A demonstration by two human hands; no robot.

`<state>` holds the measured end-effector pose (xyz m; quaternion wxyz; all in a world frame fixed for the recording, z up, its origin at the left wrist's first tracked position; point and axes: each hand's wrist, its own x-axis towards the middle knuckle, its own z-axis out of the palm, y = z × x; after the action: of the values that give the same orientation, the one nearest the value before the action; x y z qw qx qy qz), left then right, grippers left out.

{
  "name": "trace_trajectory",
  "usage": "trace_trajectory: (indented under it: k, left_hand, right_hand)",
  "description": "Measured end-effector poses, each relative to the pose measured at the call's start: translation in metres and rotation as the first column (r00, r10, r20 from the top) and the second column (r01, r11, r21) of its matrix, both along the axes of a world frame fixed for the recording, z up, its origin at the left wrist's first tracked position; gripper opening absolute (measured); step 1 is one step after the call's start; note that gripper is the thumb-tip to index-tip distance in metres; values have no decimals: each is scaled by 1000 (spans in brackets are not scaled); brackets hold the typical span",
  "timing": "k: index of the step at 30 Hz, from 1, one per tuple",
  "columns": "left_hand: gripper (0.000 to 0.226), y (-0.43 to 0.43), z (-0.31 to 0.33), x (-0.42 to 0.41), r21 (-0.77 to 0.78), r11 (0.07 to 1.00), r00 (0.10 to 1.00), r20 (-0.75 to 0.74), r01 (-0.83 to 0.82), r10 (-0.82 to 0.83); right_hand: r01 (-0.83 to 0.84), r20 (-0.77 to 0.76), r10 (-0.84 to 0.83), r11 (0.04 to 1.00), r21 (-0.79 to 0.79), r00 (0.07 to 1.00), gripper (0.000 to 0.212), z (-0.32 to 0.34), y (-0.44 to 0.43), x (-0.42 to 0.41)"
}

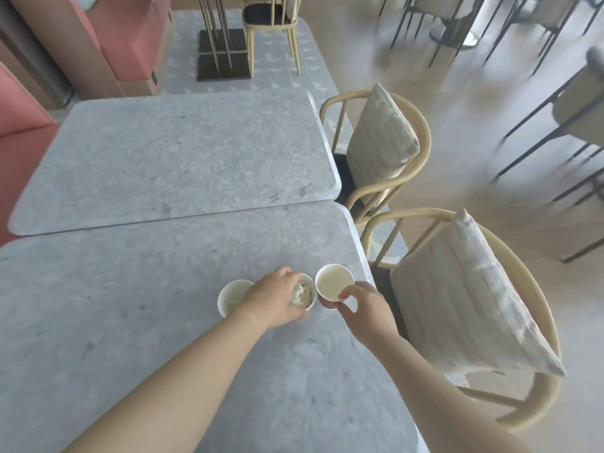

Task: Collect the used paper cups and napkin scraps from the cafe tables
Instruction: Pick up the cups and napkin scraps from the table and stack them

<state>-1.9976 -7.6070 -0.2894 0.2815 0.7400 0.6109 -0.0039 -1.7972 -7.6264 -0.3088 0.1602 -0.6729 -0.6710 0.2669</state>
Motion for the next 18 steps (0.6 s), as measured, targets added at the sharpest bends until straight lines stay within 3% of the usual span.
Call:
trace_trajectory:
  k: [8,12,18]
  left_hand:
    - [51,-4,1,8,67,995,996,-37,-76,79]
    - [54,-1,15,8,137,981,991,10,-136,136]
    - [55,4,39,7,178,978,987,135,-105,82]
  right_hand:
    - [-16,-5,16,1000,11,1000,21,3,-11,4]
    - [-66,5,66,997,-42,998,20,1,-19,7]
    - [-64,-57,59,993,-102,997,19,3,-24,8]
